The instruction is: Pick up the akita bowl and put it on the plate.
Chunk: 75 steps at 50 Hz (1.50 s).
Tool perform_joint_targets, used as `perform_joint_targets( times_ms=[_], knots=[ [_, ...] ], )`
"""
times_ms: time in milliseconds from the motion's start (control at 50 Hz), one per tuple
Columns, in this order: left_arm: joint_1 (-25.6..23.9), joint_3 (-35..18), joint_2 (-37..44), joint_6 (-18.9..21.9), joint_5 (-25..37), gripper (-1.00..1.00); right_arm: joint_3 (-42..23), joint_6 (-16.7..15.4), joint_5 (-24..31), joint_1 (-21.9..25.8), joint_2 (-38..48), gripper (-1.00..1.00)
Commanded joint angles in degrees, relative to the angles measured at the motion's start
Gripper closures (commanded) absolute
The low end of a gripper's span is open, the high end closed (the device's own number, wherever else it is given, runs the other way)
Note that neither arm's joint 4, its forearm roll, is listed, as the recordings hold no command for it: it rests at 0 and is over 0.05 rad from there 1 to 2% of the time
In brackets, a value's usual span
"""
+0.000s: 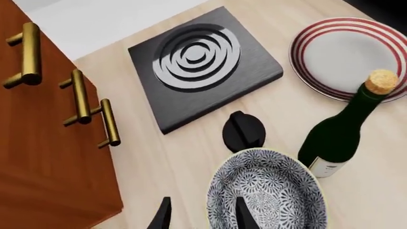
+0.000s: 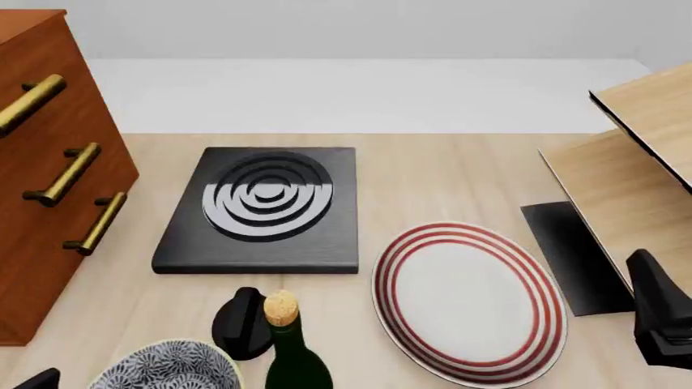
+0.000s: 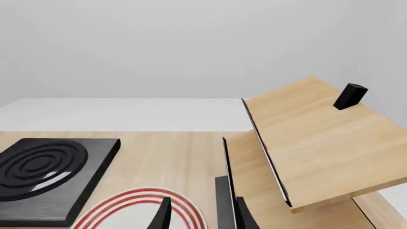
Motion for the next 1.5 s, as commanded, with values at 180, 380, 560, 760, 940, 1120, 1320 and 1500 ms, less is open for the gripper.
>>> perform_joint_targets(
  times_ms=[180,380,560,760,940,1120,1320,1500],
  knots=[
    [-2.3,4.8,0.0,-0.3,-1.3,-1.0,0.0,0.0,0.0,0.0,0.0,-1.0],
    [-3.0,8.4,0.0,-0.8,-3.8,-1.0,0.0,0.0,0.0,0.0,0.0,-1.0],
    [-3.6,10.3,0.0,-0.5,-5.1,-1.0,0.0,0.0,0.0,0.0,0.0,-1.0],
    [-4.4,13.0,0.0,-0.1,-7.7,-1.0,0.0,0.0,0.0,0.0,0.0,-1.0],
    [-5.5,15.2,0.0,-1.1,-9.0,-1.0,0.0,0.0,0.0,0.0,0.0,-1.0],
    [-5.6,16.9,0.0,-1.5,-10.0,-1.0,0.0,0.0,0.0,0.0,0.0,-1.0],
    [-5.0,18.1,0.0,-1.7,-10.7,-1.0,0.0,0.0,0.0,0.0,0.0,-1.0],
    [-4.3,19.2,0.0,-1.7,-11.5,-1.0,0.0,0.0,0.0,0.0,0.0,-1.0]
  ],
)
